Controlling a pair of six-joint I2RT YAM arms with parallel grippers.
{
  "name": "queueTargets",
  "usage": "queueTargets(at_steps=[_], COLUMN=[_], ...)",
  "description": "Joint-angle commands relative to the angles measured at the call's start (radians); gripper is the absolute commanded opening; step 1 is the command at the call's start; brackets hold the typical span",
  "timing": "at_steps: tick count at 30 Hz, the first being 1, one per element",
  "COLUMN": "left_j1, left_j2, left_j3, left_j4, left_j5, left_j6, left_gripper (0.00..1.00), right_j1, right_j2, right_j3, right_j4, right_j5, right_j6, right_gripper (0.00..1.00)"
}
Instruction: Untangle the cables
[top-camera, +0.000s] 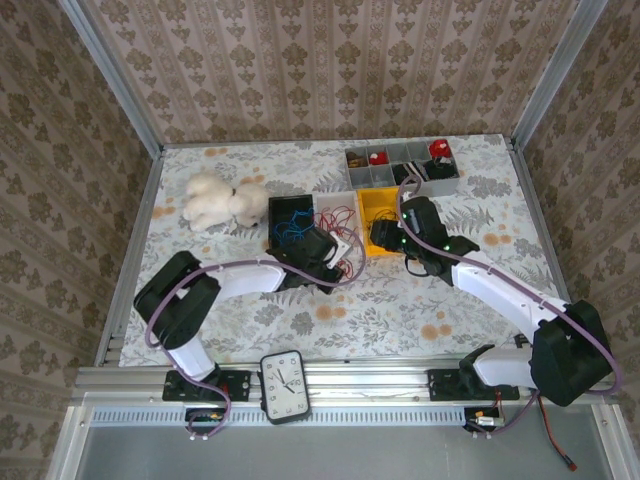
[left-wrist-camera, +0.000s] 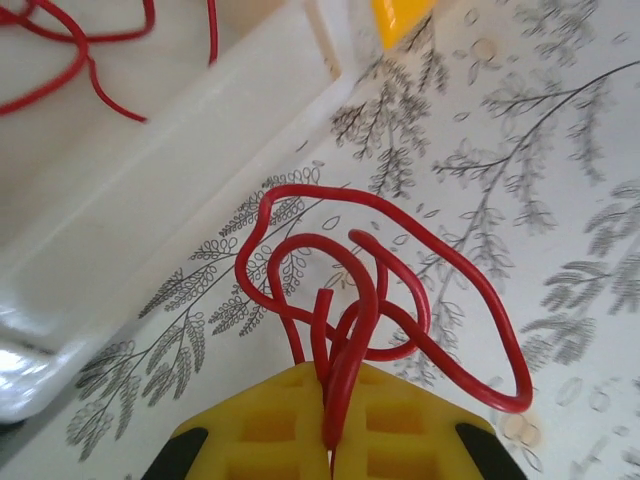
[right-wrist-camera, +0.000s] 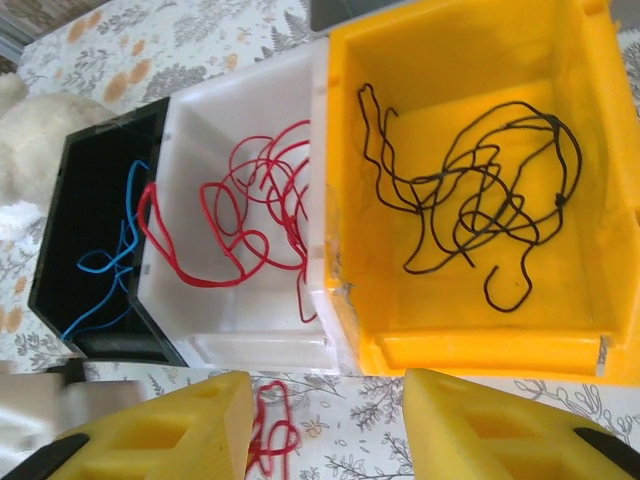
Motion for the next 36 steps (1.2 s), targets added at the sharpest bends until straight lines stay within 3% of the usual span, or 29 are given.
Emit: queueTargets(at_steps=[1, 5, 9, 10, 11, 13, 15, 19, 20, 25, 27, 31, 32, 34, 36], left_j1=[0.019, 0.093, 0.141, 0.144, 0.143, 0.143, 0.143, 0.144, 0.145, 0.158, 0.185, 0.295, 0.333, 0.404, 0.48], left_j2=[-0.113, -0.11, 0.042, 0.087, 0.123, 0.188, 0.214, 0.147, 0.102, -0.204, -0.331, -0.593, -0.659, -0.765, -0.829], left_j3=[0.003, 0.062, 0.237, 0.295, 0.347, 0.459, 0.527, 0.514, 0.473, 0.147, 0.03, -0.159, -0.209, -0.284, -0.355], left_j4=[-0.022, 0.003, -0.017, -0.031, -0.055, -0.117, -0.162, -0.145, -0.124, 0.026, 0.011, -0.107, -0.109, -0.112, -0.075], left_j5=[-0.003, -0.009, -0.063, -0.079, -0.093, -0.15, -0.222, -0.317, -0.338, -0.529, -0.624, -0.836, -0.882, -0.945, -1.023], left_j6=[0.005, -0.039, -0.022, -0.004, 0.007, 0.024, 0.028, 0.013, 0.0, -0.065, -0.095, -0.149, -0.146, -0.138, -0.125], left_gripper=[0.0, 0.0, 0.0, 0.05, 0.24, 0.52, 0.75, 0.91, 0.99, 1.0, 1.0, 1.0, 1.0, 1.0, 1.0], right_j1=[-0.006, -0.006, -0.006, -0.006, -0.006, -0.006, -0.006, -0.01, -0.013, -0.057, -0.09, -0.135, -0.136, -0.148, -0.193], right_j2=[-0.01, -0.001, 0.008, 0.008, 0.006, 0.003, -0.008, -0.048, -0.065, -0.191, -0.251, -0.364, -0.376, -0.368, -0.311], right_j3=[-0.012, -0.014, -0.004, -0.001, 0.0, 0.006, 0.01, 0.004, 0.0, -0.067, -0.111, -0.261, -0.33, -0.425, -0.43], right_j4=[0.022, 0.027, 0.02, 0.017, 0.014, 0.001, -0.017, -0.062, -0.073, -0.105, -0.095, 0.065, 0.177, 0.348, 0.375], right_j5=[0.041, 0.044, 0.044, 0.045, 0.045, 0.049, 0.054, 0.092, 0.11, 0.29, 0.361, 0.486, 0.509, 0.523, 0.535], right_j6=[0.026, 0.026, 0.016, 0.013, 0.011, 0.005, -0.005, -0.049, -0.067, -0.153, -0.201, -0.356, -0.439, -0.565, -0.553], right_gripper=[0.44, 0.44, 0.44, 0.44, 0.44, 0.43, 0.43, 0.45, 0.45, 0.52, 0.59, 0.84, 1.0, 1.0, 1.0])
